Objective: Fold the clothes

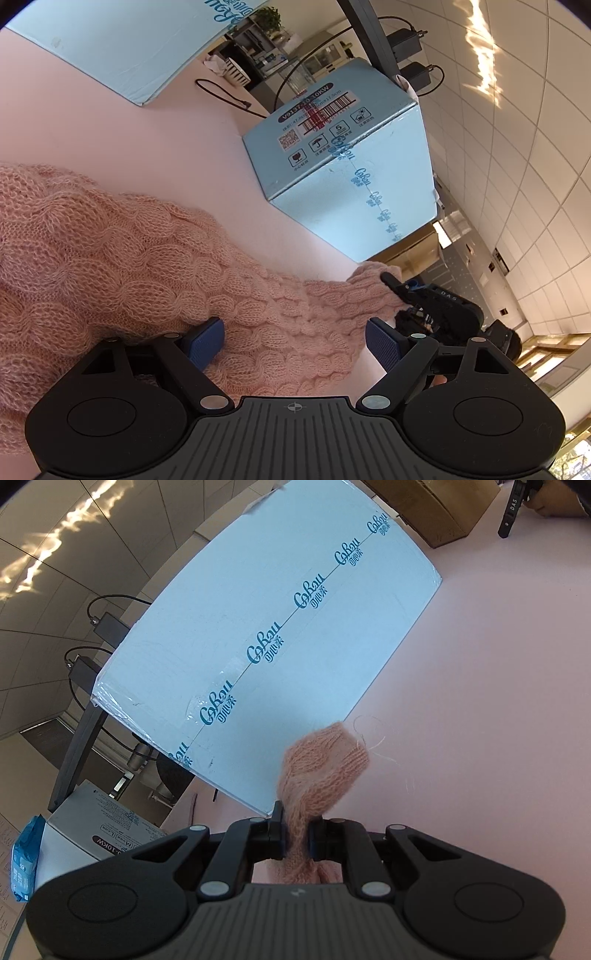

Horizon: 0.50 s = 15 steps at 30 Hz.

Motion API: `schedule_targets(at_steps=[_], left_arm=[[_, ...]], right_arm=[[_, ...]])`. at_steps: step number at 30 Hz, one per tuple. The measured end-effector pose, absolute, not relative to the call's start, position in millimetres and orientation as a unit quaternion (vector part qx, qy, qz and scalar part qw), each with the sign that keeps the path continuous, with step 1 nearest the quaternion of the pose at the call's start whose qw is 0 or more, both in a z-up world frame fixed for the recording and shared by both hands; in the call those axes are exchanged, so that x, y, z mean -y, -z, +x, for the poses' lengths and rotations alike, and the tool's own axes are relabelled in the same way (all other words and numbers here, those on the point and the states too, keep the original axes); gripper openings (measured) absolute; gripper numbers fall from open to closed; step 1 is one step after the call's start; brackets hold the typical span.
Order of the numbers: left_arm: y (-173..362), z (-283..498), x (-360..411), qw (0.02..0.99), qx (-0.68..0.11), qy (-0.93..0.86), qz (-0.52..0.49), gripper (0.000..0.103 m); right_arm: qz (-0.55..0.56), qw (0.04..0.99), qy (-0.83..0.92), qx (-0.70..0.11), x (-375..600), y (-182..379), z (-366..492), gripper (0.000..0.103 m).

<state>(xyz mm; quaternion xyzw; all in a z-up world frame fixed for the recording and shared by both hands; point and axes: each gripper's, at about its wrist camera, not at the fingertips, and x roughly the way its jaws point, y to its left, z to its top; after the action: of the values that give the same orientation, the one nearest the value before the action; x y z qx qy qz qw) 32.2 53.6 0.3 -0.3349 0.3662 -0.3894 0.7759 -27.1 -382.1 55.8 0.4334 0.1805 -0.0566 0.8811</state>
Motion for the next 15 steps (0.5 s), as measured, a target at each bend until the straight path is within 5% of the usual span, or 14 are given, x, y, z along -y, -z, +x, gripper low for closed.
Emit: schedule_targets(at_steps=[15], left_arm=[[-4.6, 22.3, -45.7, 0.794, -0.354, 0.377, -0.319, 0.086]], right_arm=[[0.382, 0.904, -0.085, -0.174, 287.4, -115.9, -27.1, 0.011]])
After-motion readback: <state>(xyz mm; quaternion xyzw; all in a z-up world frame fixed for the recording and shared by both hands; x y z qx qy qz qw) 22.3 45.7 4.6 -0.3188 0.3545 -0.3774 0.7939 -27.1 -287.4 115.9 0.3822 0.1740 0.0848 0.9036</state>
